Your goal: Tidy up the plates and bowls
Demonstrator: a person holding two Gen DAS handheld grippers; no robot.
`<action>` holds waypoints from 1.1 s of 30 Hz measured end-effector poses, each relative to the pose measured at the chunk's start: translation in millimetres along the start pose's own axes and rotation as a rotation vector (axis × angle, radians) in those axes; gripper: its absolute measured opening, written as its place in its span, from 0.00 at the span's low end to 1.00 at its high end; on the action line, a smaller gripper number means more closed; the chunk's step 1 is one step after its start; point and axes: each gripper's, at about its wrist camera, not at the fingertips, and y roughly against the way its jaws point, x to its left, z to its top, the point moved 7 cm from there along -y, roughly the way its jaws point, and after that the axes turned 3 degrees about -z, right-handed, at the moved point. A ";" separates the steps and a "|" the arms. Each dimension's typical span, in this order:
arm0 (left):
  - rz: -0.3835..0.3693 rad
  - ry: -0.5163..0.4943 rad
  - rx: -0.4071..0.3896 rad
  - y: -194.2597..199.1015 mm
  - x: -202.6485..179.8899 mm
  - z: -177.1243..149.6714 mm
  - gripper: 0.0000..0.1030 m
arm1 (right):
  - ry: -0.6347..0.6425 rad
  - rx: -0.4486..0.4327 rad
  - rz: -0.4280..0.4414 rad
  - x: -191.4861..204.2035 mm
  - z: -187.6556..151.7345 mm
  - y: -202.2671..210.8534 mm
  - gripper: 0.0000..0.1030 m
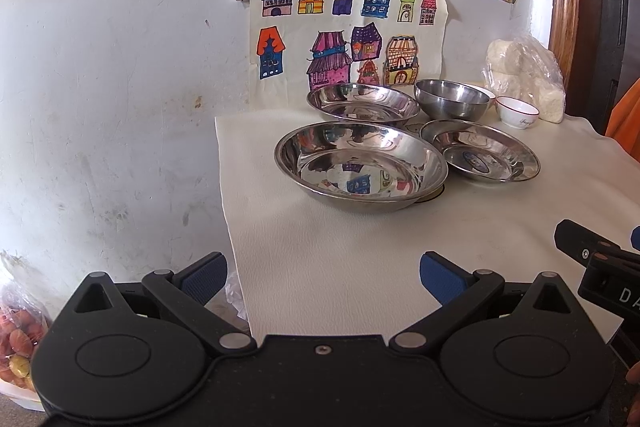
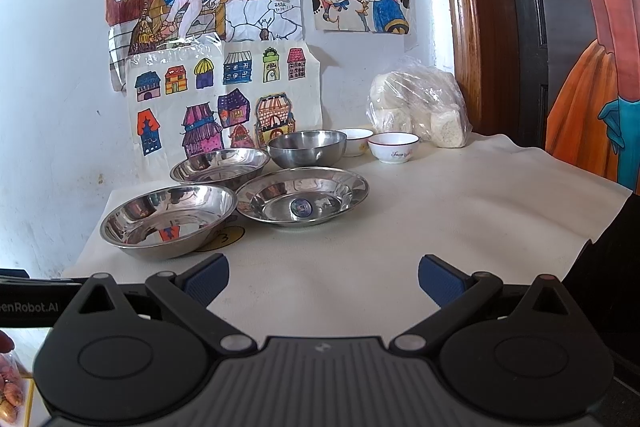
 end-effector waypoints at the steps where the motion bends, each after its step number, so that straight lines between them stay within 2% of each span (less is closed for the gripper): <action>1: 0.000 -0.002 0.000 -0.4 0.5 0.1 0.99 | 0.000 0.000 0.000 -0.1 0.0 -0.1 1.00; 11: 0.023 0.022 -0.032 -0.1 12.5 15.6 0.99 | 0.006 0.018 0.004 2.6 -0.5 -6.7 1.00; 20: 0.038 0.047 -0.107 -13.0 34.7 54.9 0.99 | 0.005 0.039 0.036 5.3 7.5 -18.2 1.00; 24: -0.043 0.059 -0.058 -31.5 39.1 64.1 0.99 | 0.004 0.048 0.041 5.8 17.5 -28.7 1.00; 28: -0.078 0.059 -0.035 -50.9 47.5 72.4 0.99 | 0.034 0.050 0.055 9.8 35.4 -40.0 1.00; 33: -0.116 0.085 -0.042 -75.6 66.0 101.5 0.99 | 0.034 0.063 0.141 19.6 67.3 -62.0 1.00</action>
